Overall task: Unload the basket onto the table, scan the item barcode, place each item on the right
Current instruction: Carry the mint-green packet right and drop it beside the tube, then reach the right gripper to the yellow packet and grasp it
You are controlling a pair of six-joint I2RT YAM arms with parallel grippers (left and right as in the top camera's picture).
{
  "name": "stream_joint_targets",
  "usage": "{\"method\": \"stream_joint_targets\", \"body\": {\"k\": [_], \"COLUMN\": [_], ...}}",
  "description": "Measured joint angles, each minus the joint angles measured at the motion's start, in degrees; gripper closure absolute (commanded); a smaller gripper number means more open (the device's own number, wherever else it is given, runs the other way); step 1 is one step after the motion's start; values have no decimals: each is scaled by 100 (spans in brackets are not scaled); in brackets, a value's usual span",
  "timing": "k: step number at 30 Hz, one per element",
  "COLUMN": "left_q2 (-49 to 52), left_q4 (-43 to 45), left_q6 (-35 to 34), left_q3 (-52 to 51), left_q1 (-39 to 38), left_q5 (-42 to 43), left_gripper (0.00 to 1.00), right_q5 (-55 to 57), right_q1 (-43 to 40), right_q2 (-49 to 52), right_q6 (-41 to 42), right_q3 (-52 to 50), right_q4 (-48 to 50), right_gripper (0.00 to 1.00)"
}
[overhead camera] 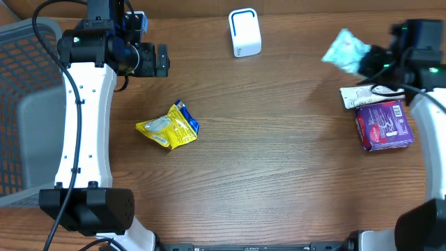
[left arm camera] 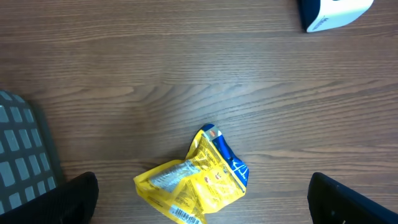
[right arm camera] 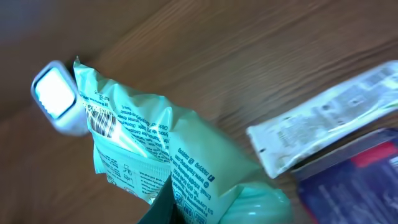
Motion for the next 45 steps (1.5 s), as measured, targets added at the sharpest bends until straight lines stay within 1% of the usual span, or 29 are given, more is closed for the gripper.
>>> {"method": "stream_joint_targets", "body": {"k": [5, 12, 13, 14, 15, 17, 19, 20, 21, 22, 24, 27, 33, 38, 41, 45], "left_q2": [0, 0, 0, 0, 0, 0, 0, 0, 0, 0, 0, 0, 0, 0, 0, 0], "left_q4": [-2, 0, 0, -2, 0, 0, 0, 0, 0, 0, 0, 0, 0, 0, -2, 0], "left_q6": [0, 0, 0, 0, 0, 0, 0, 0, 0, 0, 0, 0, 0, 0, 0, 0], "left_q3": [0, 0, 0, 0, 0, 0, 0, 0, 0, 0, 0, 0, 0, 0, 0, 0], "left_q1": [0, 0, 0, 0, 0, 0, 0, 0, 0, 0, 0, 0, 0, 0, 0, 0], "left_q5": [0, 0, 0, 0, 0, 0, 0, 0, 0, 0, 0, 0, 0, 0, 0, -2], "left_gripper": [0, 0, 0, 1, 1, 1, 0, 0, 0, 0, 1, 0, 0, 0, 0, 0], "right_q5": [-2, 249, 269, 291, 315, 367, 413, 417, 428, 424, 426, 426, 391, 37, -472, -1150], "right_q1": [-551, -905, -949, -1003, -1043, -1110, -1145, -1150, -1147, -1145, -1137, -1134, -1132, -1027, -758, 26], "right_q2": [673, 1674, 1731, 1768, 1786, 1794, 1794, 1794, 1794, 1794, 1794, 1794, 1792, 1676, 1491, 1263], "right_q6": [203, 291, 293, 295, 306, 284, 299, 315, 321, 330, 304, 291, 251, -168, -485, -809], "right_q3": [2, -2, -2, -2, 0, -2, 0, -2, 0, 0, 0, 0, 2, 195, 374, 455], "right_q4": [466, 756, 780, 793, 791, 782, 774, 761, 750, 748, 728, 654, 330, -164, -380, -592], "right_gripper": [96, 96, 94, 85, 78, 76, 68, 62, 48, 41, 32, 30, 30, 30, 30, 30]}}
